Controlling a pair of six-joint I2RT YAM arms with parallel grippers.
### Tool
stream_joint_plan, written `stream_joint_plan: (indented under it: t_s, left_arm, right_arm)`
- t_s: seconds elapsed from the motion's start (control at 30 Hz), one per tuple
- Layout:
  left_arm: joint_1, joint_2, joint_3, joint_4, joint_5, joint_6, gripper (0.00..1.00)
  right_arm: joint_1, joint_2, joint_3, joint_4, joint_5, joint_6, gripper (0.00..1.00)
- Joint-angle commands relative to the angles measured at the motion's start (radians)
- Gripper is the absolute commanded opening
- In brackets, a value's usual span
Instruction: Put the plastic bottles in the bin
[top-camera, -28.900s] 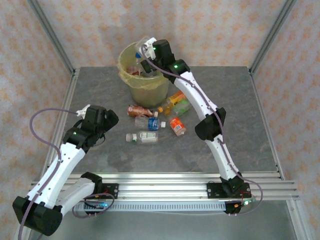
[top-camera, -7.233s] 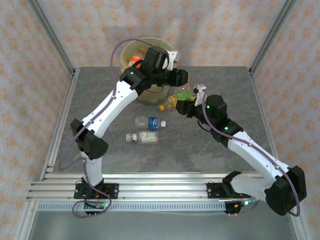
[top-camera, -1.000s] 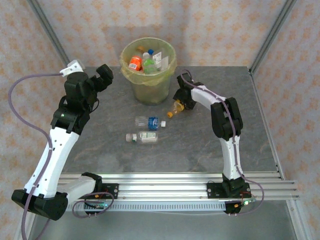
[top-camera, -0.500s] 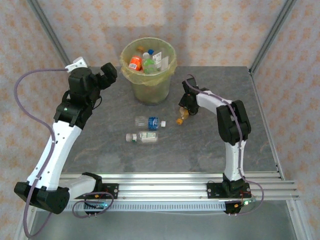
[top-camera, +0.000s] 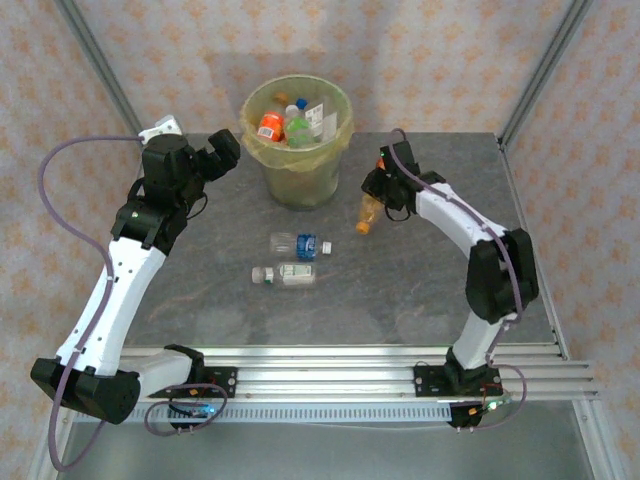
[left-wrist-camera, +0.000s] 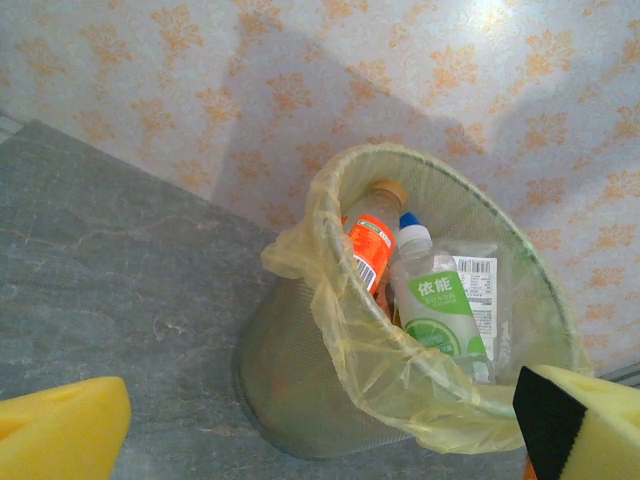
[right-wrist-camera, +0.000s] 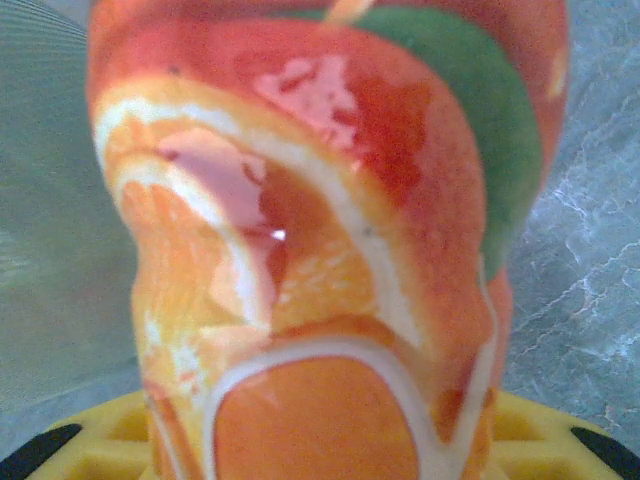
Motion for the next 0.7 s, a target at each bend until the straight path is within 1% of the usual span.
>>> stream_joint_plan:
  t_s: [0.0,0.13,0.27,0.37,0.5,0.63,0.67]
  left_arm:
    - [-0.010,0.005,0.037,-0.023,0.009,-0.003,1.00]
    - [-0.009,0.010,0.037,-0.023,0.008,-0.002,1.00]
    - [-0.010,0.018,0.037,-0.024,0.009,-0.006,1.00]
    - [-0.010,0.027,0.040,-0.020,0.038,-0.012,1.00]
    - [-0.015,0.051,0.066,-0.008,0.133,-0.009,1.00]
    - [-0.040,0.094,0.125,-0.016,0.232,0.010,1.00]
    - [-0.048,0.110,0.149,-0.026,0.254,0.040,1.00]
  right_arm:
    - [-0.002,-0.079,0.035,-0.011,-0.025,-0.055,0.39]
    - [0.000,-0.105,0.155,-0.074,-0.055,-0.131,0.39]
    - [0.001,-0.088,0.293,-0.140,-0.075,-0.209,0.39]
    - [0.002,-0.081,0.348,-0.155,-0.091,-0.238,0.39]
    - [0.006,-0.109,0.335,-0.103,-0.150,-0.274,0.38]
    - [0.020,-0.168,0.267,-0.003,-0.224,-0.325,0.38]
    - [0.027,-0.190,0.244,0.026,-0.245,-0.346,0.39]
